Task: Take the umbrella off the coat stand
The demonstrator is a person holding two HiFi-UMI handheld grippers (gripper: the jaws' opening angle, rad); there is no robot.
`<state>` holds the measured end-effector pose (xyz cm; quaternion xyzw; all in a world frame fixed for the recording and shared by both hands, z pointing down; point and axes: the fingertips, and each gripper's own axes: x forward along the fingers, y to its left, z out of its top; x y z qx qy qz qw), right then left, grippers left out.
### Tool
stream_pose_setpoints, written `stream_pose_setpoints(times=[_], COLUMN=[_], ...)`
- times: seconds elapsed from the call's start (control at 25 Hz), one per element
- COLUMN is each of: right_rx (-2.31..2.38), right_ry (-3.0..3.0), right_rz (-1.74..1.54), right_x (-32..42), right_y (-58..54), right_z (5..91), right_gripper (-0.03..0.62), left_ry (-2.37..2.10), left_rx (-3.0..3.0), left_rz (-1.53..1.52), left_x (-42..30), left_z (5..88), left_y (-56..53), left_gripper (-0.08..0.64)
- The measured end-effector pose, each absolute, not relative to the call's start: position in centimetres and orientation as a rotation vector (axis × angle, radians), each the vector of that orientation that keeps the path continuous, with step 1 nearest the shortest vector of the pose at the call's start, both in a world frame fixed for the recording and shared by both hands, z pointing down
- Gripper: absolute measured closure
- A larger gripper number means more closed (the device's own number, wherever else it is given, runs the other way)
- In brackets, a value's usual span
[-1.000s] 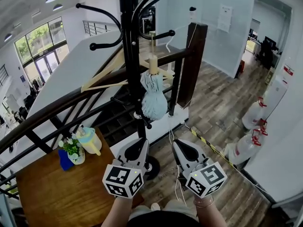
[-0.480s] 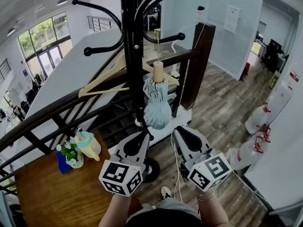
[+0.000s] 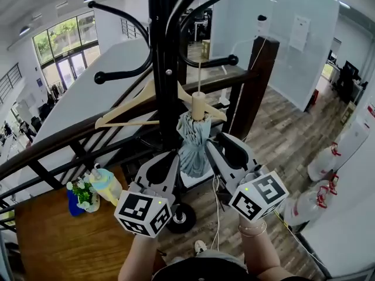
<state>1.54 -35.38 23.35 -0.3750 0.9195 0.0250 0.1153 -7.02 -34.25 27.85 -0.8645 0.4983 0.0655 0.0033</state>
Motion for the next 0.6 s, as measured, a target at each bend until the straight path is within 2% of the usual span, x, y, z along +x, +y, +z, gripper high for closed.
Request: stream_pose_setpoints(times=[0.16,0.6], right_rx=[-1.025,-0.900], right_ry=[2.726,2.777], right_rz=[0.117,0.139], right_x=[0.8,-1.5], right_y=[-37.1,-40.3], right_z=[21.6,19.2], right_gripper=[0.431,0.394], left_ry=[1.576,1.593], left_rx=[-2.661,-2.585], left_rz=[0.217,0.258], left_x=[-7.1,-7.2], left_z=[26.2,23.9], left_y=[-35.6,-36.9], left_gripper=[0.534,0.534])
